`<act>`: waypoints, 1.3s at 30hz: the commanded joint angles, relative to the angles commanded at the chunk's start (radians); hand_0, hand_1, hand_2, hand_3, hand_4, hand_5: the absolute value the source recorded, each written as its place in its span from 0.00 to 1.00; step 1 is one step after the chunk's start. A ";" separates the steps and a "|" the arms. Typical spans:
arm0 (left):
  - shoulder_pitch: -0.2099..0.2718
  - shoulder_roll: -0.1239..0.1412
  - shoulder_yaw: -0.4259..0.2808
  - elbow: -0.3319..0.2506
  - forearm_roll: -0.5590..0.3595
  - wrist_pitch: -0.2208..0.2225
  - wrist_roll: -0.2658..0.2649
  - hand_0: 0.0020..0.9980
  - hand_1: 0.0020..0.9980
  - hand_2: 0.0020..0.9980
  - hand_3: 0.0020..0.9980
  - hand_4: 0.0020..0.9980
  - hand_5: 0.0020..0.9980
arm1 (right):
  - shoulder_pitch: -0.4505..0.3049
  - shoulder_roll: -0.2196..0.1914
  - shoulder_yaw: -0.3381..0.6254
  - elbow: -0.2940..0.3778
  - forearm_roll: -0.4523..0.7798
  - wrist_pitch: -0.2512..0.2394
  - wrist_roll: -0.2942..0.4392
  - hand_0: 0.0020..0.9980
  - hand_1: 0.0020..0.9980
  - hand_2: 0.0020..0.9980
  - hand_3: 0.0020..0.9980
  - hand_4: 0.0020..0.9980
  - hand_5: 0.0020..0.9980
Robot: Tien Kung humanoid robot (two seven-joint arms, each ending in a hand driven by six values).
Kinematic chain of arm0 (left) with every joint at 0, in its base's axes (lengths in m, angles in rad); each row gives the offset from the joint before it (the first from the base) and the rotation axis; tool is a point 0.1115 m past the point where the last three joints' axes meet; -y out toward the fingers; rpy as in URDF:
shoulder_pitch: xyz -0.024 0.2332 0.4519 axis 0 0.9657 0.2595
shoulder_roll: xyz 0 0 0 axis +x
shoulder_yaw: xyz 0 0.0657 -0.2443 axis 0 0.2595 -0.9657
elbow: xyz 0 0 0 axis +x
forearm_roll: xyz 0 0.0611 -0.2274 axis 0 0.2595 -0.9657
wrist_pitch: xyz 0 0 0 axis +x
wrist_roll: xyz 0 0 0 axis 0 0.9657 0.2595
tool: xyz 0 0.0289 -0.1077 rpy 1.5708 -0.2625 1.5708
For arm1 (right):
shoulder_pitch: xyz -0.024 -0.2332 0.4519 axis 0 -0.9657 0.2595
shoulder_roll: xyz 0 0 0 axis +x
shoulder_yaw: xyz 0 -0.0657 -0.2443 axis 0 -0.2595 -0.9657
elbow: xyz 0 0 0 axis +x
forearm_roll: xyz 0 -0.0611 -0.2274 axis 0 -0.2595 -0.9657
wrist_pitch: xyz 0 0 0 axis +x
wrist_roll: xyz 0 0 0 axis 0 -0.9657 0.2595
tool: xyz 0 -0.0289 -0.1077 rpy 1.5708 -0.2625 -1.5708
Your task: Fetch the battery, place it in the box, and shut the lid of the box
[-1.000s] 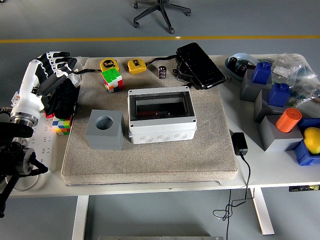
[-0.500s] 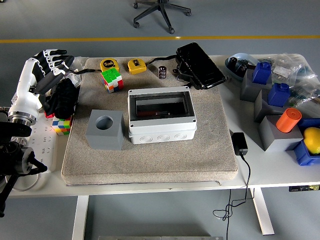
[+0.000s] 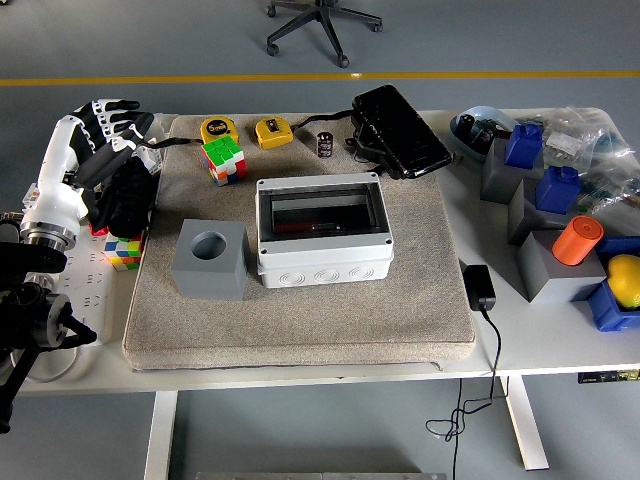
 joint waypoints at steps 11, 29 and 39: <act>-0.007 -0.002 0.024 0.005 -0.002 -0.001 0.001 0.54 0.63 0.61 0.58 0.92 0.41 | -0.008 0.005 0.000 -0.002 0.007 -0.019 0.023 0.61 0.63 0.61 0.56 0.91 0.46; -0.008 -0.003 0.026 0.009 -0.006 -0.004 -0.001 0.54 0.63 0.61 0.58 0.92 0.41 | 0.004 0.006 -0.009 -0.002 0.018 -0.039 0.049 0.60 0.63 0.60 0.56 0.91 0.47; -0.012 -0.001 0.017 0.008 -0.008 -0.005 -0.001 0.54 0.63 0.61 0.58 0.92 0.41 | 0.005 0.004 -0.016 -0.001 0.020 -0.033 0.043 0.60 0.63 0.60 0.56 0.91 0.46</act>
